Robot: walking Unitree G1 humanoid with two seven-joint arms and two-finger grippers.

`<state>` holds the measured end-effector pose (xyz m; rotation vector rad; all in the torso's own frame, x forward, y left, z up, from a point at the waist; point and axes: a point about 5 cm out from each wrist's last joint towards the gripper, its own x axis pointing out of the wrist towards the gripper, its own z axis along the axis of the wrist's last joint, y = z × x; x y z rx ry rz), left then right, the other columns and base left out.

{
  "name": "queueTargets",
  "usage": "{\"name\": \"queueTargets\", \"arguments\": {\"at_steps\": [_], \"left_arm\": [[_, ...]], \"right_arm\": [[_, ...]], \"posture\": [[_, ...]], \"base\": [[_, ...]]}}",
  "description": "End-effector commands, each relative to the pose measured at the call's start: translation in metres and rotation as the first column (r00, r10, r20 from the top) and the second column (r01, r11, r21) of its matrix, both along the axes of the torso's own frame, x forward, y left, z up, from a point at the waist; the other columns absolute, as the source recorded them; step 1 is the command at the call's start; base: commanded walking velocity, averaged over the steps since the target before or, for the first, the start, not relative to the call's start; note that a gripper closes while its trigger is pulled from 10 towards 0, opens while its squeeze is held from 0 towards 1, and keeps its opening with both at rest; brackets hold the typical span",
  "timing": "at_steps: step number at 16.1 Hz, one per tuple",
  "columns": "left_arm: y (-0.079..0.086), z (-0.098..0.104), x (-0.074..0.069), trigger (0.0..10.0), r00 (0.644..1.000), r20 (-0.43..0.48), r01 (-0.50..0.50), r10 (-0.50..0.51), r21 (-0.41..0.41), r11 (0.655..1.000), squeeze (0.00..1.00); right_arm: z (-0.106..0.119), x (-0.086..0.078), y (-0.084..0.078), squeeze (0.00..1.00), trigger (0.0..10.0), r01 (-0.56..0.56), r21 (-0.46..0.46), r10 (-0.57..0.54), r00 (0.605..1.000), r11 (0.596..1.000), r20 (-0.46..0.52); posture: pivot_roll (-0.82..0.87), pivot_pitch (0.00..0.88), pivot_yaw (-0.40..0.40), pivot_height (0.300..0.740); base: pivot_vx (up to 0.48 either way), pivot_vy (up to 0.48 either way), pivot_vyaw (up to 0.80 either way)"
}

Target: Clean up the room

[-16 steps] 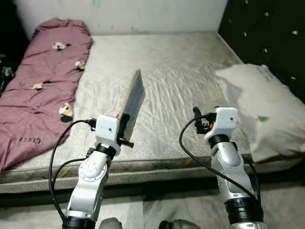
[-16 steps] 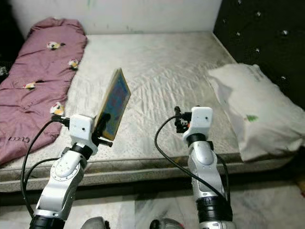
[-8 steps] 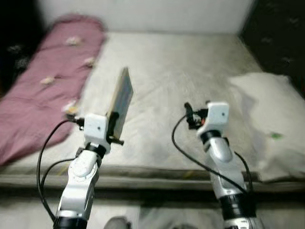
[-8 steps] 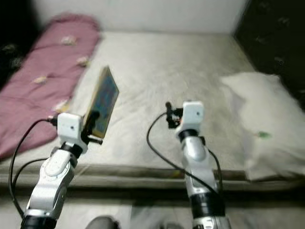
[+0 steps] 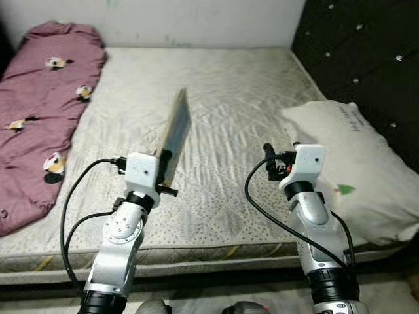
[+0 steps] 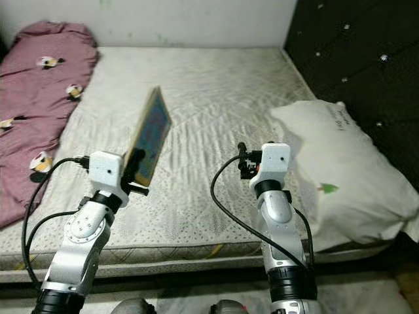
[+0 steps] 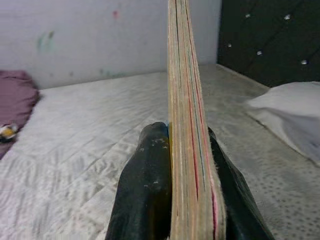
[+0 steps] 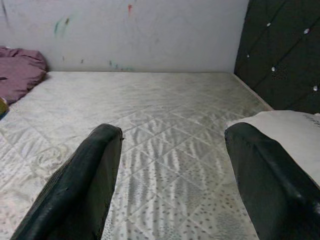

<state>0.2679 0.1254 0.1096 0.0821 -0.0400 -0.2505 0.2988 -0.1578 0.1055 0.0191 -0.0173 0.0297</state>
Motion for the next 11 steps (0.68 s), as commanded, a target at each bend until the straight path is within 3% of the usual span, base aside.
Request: {"name": "queueTargets", "arguments": {"at_steps": [1,3,10,11], "left_arm": [[-0.0028,0.0073,0.0004,10.0,0.999,0.039,0.015,-0.015,0.004,1.0,0.0],[-0.003,0.0081,0.0005,10.0,0.999,0.043,0.018,-0.018,0.002,1.0,0.0],[-0.0037,0.0072,0.0006,10.0,0.999,0.04,0.02,-0.02,-0.005,1.0,0.0],[-0.0039,0.0069,0.0009,10.0,0.999,0.036,0.018,-0.018,-0.013,1.0,0.0]], "right_arm": [[-0.0006,-0.0003,-0.0024,0.0,10.0,0.012,0.003,-0.012,1.0,1.0,-0.008],[-0.0007,-0.0003,-0.0019,0.0,10.0,0.013,0.006,-0.013,1.0,1.0,-0.009],[-0.0002,0.0009,-0.0021,0.0,10.0,0.008,-0.009,-0.008,1.0,1.0,-0.005],[-0.0001,0.001,-0.0023,0.0,10.0,0.008,-0.01,-0.008,1.0,1.0,-0.005]], "posture": [[-0.01,0.0,-0.015,0.74],[-0.01,0.0,-0.015,0.74],[-0.01,0.0,-0.019,0.74],[-0.01,0.0,-0.019,0.74]], "base": [[0.0,-0.285,0.0],[0.0,-0.416,-0.6],[0.0,-0.463,0.0],[0.0,0.0,0.0]]}}
